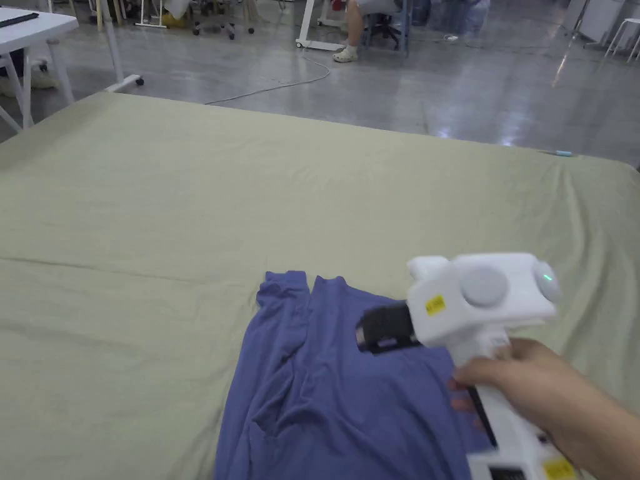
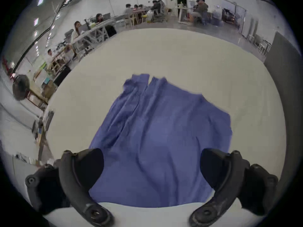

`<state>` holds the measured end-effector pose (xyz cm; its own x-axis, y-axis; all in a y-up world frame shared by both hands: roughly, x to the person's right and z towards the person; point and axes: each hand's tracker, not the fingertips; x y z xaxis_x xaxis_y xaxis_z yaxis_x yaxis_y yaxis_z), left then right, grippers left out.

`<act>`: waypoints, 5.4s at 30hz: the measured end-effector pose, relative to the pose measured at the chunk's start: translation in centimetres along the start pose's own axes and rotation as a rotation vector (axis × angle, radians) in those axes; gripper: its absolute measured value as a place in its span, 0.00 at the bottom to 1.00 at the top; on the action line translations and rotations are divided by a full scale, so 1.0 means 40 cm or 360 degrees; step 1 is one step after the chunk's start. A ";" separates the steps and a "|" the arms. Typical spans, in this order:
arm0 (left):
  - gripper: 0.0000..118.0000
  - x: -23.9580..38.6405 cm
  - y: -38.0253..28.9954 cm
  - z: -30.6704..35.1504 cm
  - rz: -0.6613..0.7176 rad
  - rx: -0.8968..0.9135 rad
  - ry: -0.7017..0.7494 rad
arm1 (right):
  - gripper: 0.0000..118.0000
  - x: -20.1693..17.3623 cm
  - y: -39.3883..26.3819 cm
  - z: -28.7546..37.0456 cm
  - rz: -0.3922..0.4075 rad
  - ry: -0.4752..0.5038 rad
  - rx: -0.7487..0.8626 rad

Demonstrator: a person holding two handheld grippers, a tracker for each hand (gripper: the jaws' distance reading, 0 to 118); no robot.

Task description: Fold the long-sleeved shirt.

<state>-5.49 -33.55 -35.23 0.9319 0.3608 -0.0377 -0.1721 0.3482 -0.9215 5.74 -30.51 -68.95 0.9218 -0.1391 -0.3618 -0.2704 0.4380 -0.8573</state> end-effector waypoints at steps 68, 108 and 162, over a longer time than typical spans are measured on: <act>0.00 0.358 1.079 0.872 -0.0443 0.0992 -0.0071 | 0.00 0.298 0.256 1.264 -0.0536 -0.0716 0.0935; 0.00 -0.119 0.320 0.065 -0.0873 -0.0404 0.0306 | 0.00 0.320 -0.475 0.353 -0.0285 -0.0366 0.0007; 0.00 -0.102 -0.137 0.128 -0.0750 -0.0342 0.0156 | 0.00 0.042 -0.904 0.429 -0.0459 -0.0303 0.0130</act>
<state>-9.98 -32.48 -28.05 0.9195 0.1217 0.3737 0.3329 0.2643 -0.9052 21.81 -31.35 -32.29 0.9943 -0.1027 -0.0274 0.0249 0.4755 -0.8793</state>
